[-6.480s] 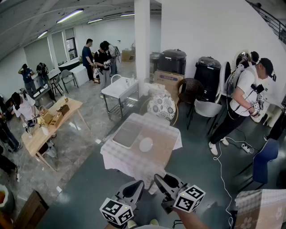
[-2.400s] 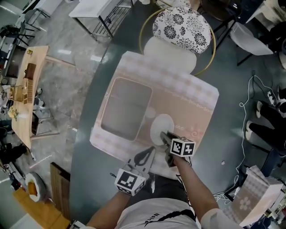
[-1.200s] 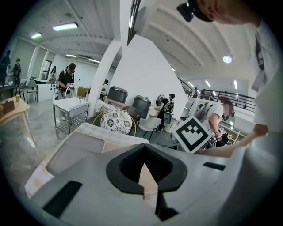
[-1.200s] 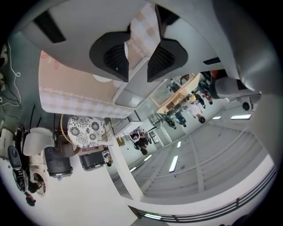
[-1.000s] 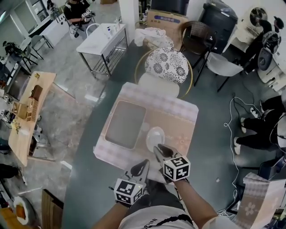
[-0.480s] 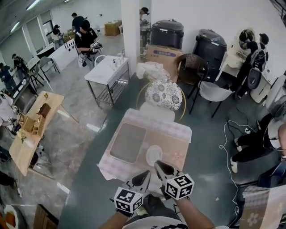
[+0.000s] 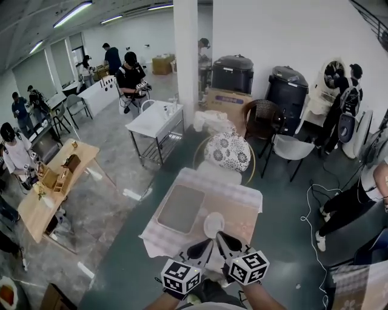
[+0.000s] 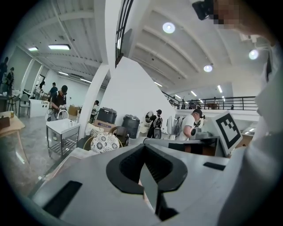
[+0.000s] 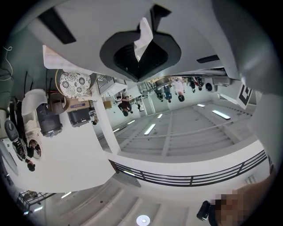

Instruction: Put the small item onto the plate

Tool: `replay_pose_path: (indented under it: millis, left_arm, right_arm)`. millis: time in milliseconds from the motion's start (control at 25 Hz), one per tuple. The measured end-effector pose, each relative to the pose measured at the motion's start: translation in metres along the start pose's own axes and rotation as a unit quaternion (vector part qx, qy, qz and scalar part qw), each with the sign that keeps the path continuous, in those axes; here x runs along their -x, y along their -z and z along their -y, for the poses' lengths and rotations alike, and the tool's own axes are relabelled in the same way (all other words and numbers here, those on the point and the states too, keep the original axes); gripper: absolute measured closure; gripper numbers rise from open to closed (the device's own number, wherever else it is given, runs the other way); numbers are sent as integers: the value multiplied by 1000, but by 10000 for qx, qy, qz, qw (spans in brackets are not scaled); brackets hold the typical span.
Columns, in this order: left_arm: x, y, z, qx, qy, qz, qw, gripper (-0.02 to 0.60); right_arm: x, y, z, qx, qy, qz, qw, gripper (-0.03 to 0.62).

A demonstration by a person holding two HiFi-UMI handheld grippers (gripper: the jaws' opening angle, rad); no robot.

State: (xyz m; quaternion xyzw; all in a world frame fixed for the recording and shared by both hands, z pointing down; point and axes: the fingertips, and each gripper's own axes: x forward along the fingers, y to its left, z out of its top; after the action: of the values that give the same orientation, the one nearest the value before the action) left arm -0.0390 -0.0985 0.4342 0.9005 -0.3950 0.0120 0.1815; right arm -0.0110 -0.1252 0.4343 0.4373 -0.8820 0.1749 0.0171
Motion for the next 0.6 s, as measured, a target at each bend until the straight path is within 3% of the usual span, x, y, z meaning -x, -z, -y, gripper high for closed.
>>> replay_pose_path:
  millis: [600]
  left_arm:
    - [19,-17,8,-155,0,185,9997,577]
  right_arm:
    - [10,-16,-30,166,-116,213,9996,580]
